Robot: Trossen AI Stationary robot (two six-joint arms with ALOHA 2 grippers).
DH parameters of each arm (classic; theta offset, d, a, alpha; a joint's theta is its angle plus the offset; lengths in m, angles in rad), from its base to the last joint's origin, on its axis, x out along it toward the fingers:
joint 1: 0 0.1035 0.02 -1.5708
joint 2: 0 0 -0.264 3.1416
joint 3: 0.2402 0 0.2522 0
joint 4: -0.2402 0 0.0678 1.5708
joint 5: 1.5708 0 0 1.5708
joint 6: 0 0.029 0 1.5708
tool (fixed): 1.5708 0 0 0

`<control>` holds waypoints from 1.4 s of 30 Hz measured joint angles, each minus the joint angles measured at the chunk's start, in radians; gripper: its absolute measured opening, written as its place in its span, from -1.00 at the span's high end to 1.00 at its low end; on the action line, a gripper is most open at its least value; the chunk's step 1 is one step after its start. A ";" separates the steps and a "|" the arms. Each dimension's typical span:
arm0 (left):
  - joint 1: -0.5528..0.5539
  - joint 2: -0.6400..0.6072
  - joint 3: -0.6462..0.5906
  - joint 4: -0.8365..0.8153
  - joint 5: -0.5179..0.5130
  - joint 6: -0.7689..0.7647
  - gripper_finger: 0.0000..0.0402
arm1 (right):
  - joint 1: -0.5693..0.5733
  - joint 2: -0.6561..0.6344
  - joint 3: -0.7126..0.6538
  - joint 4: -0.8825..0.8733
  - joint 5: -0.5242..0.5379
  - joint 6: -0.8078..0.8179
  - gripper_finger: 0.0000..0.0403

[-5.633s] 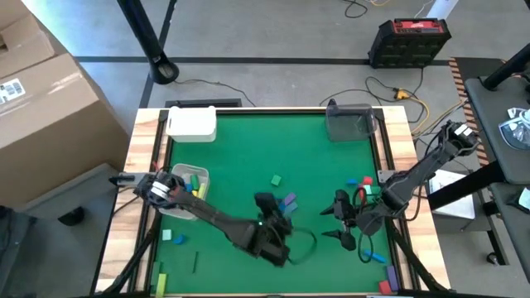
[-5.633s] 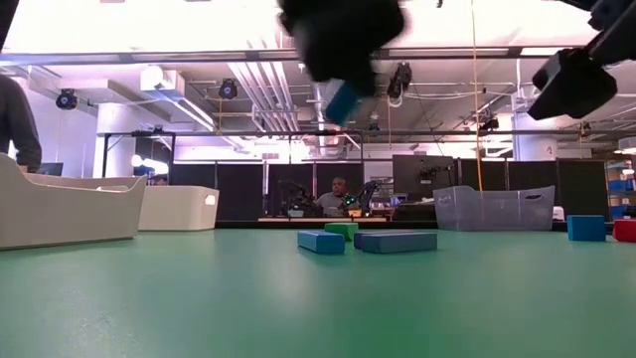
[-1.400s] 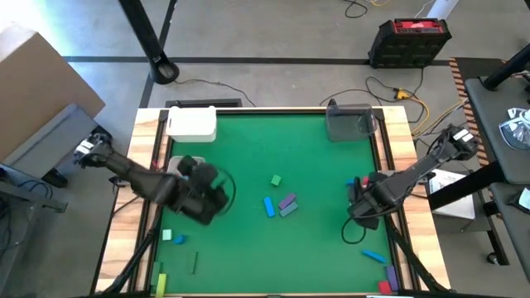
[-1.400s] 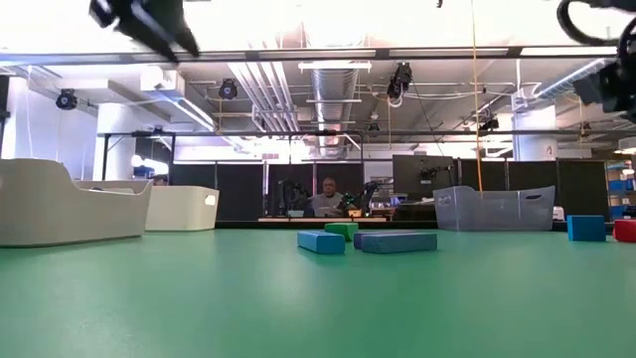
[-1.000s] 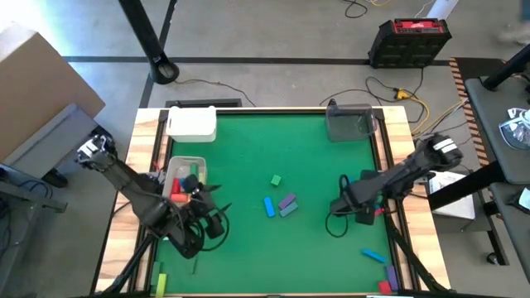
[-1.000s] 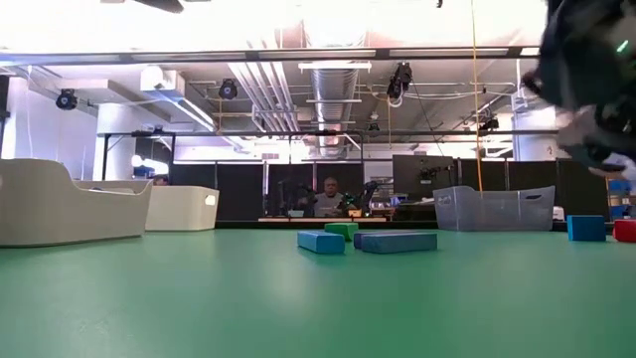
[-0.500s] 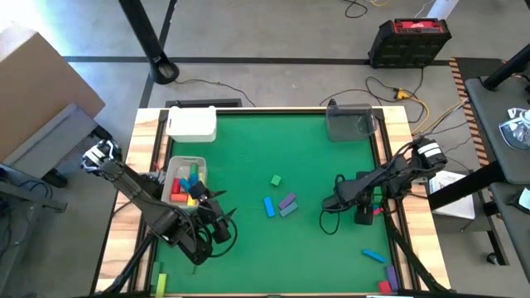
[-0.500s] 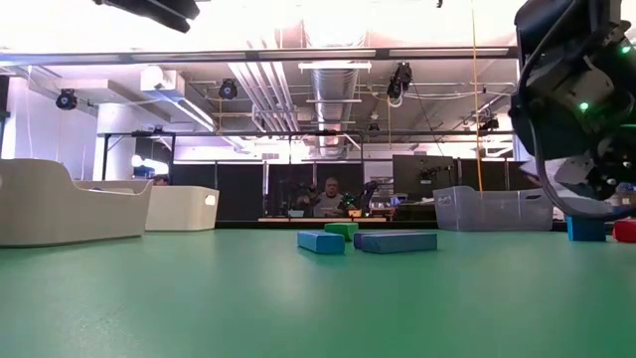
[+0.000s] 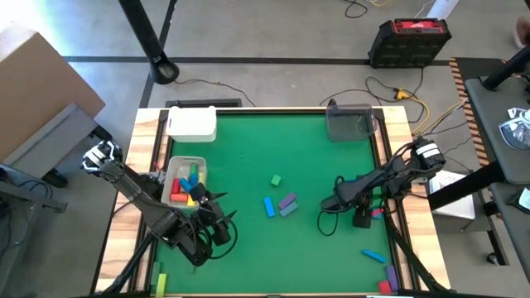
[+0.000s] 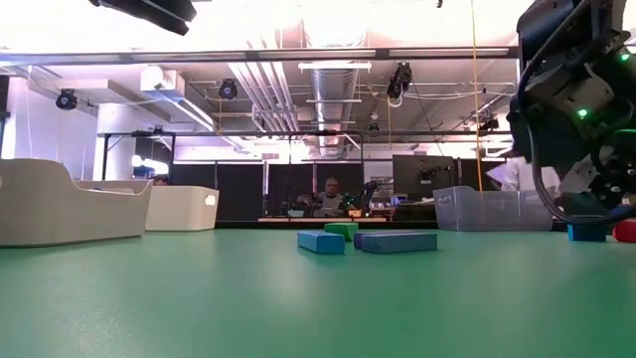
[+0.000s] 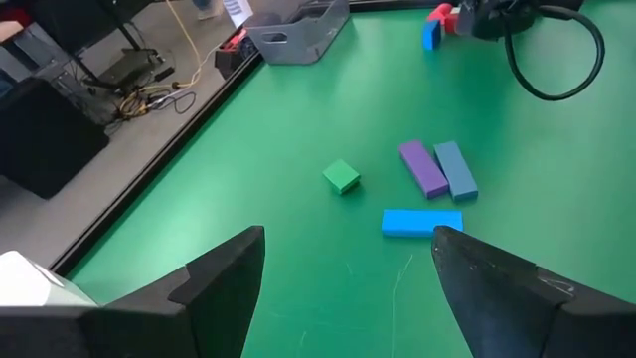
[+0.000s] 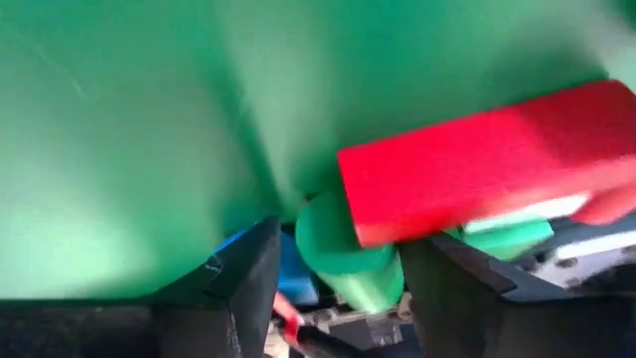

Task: Sort blocks by size
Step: Put the green cylindrical block into the gray bin

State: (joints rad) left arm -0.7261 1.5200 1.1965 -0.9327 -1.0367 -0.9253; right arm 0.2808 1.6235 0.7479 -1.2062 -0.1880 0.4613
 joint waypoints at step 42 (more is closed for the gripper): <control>0.112 0.248 -0.193 1.435 0.134 0.887 -0.40 | 0.222 -0.409 0.130 0.827 0.248 -0.132 0.38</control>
State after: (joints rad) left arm -0.6137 1.7683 1.0036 0.5021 -0.9022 -0.0382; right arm 0.5027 1.2140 0.8780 -0.3794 0.0596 0.3292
